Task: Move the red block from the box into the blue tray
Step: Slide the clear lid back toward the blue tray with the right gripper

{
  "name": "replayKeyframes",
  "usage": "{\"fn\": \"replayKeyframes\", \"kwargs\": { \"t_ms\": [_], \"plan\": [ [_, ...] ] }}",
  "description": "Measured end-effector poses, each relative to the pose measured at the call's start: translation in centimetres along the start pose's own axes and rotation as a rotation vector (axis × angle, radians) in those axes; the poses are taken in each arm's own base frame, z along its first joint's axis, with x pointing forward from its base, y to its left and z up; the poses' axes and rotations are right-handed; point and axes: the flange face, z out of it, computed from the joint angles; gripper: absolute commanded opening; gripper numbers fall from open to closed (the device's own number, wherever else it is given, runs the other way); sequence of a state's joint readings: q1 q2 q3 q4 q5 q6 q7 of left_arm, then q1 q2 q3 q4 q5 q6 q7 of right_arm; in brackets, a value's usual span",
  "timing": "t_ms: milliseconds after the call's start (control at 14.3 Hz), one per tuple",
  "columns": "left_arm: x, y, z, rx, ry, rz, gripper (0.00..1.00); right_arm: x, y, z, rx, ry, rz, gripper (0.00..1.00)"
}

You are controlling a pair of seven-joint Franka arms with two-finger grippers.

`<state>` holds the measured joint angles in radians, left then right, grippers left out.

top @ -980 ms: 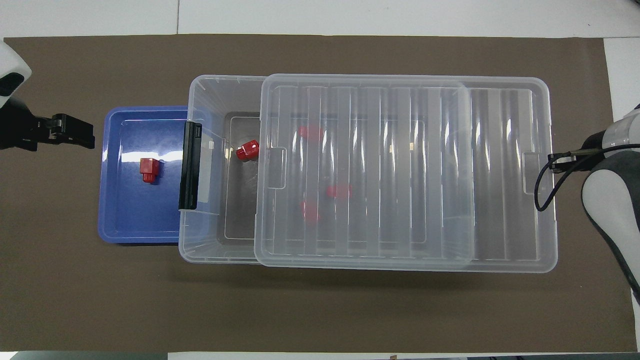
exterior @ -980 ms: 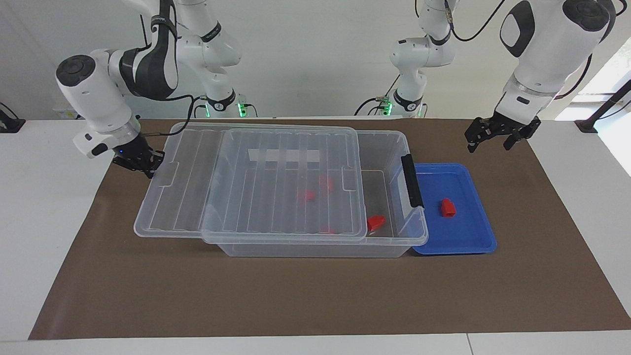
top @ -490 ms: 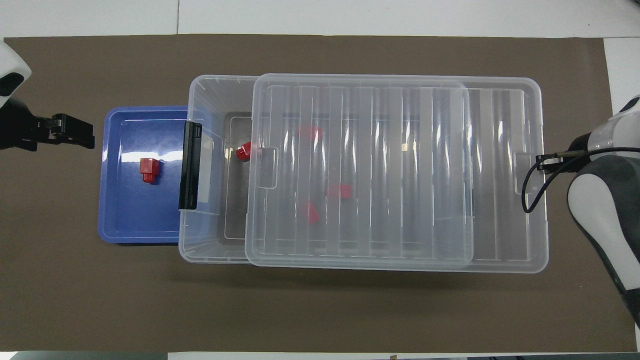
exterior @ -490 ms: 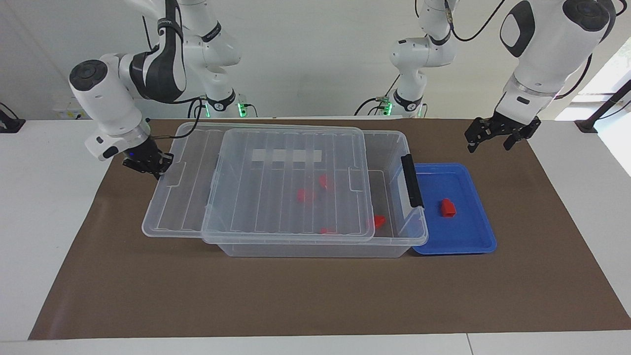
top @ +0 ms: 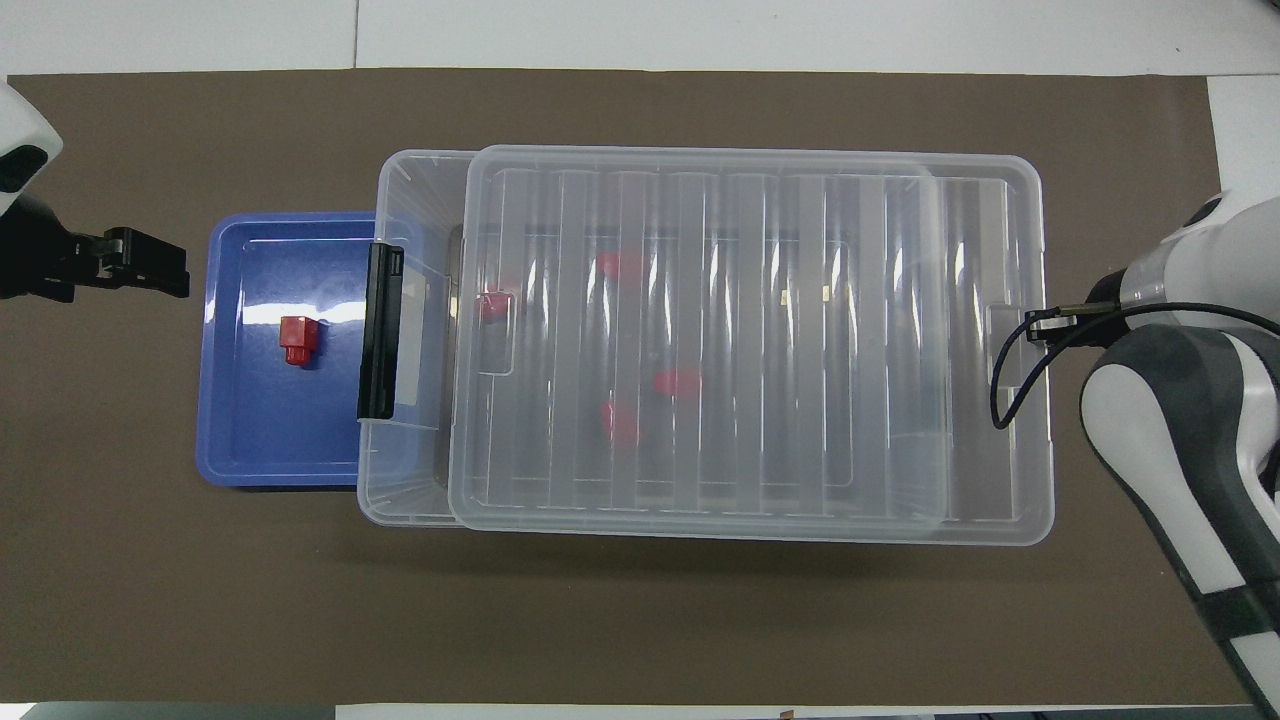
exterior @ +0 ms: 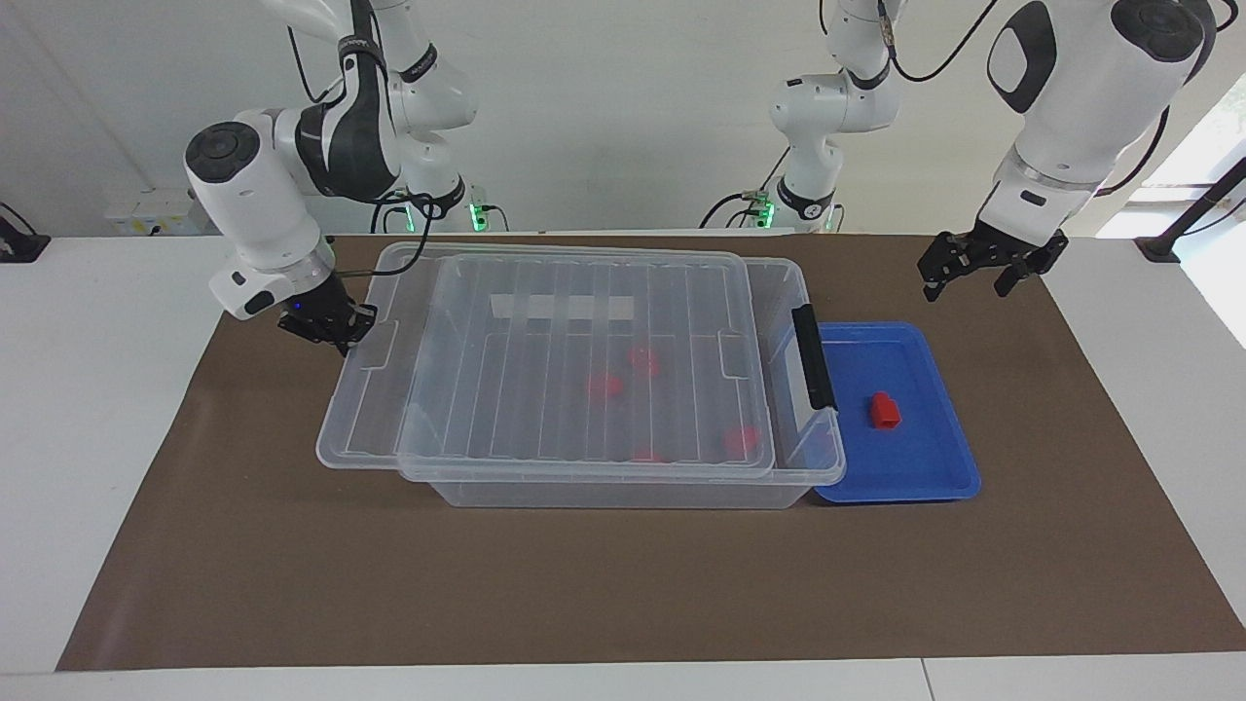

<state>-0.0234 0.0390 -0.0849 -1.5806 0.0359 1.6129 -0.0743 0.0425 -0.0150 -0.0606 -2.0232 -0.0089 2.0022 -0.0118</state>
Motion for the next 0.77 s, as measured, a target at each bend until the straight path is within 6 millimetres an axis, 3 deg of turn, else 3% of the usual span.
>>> {"fn": "replayKeyframes", "kwargs": {
  "t_ms": [140,350,770],
  "plan": [
    [0.0,0.0,0.0,0.0,0.0,0.0,1.0,0.0,-0.2,0.0,0.002,0.008,0.002,0.0],
    [0.0,0.0,0.0,0.0,0.0,0.0,1.0,0.0,-2.2,-0.1,0.003,0.012,0.013,0.0],
    [0.0,0.0,0.0,0.0,0.0,0.0,1.0,-0.1,-3.2,0.0,0.005,0.013,0.015,0.0]
  ]
}}
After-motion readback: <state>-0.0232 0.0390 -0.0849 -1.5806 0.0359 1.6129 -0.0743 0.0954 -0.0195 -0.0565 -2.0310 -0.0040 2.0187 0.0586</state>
